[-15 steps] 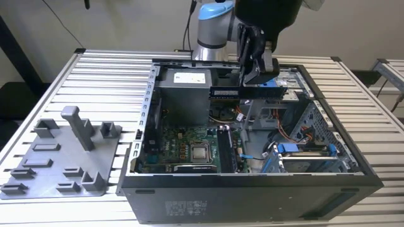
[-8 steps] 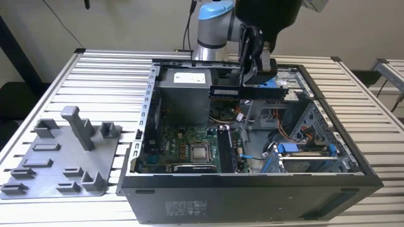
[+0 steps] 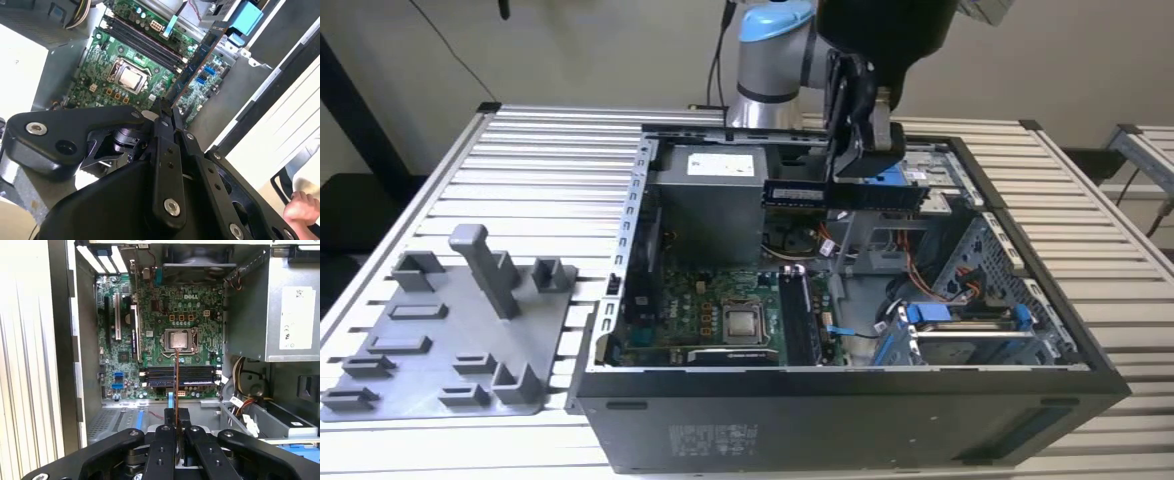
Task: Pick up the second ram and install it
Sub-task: 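Pick up the second ram and move it above second insertion slot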
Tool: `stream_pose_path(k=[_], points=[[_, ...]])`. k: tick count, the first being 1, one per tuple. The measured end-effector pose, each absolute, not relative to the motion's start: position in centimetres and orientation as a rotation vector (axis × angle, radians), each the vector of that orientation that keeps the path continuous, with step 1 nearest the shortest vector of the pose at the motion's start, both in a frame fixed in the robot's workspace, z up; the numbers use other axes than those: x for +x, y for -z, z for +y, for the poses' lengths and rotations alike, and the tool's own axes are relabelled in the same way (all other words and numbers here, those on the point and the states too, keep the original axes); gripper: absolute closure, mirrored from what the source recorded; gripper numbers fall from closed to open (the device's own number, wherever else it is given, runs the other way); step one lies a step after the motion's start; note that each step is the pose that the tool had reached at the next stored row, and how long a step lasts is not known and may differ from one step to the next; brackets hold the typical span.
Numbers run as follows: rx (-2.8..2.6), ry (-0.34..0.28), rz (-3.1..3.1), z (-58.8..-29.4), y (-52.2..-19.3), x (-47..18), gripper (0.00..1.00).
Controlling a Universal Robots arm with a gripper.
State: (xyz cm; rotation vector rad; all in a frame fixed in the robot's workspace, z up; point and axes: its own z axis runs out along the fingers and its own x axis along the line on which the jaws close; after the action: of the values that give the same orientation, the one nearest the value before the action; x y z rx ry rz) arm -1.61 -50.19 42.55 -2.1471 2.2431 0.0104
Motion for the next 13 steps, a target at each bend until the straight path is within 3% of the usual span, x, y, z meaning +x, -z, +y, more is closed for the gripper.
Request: stream_pose_path(k=[13], points=[[-2.147,-0.011,2.243,-48.1,-42.5,-1.6,0.86]])
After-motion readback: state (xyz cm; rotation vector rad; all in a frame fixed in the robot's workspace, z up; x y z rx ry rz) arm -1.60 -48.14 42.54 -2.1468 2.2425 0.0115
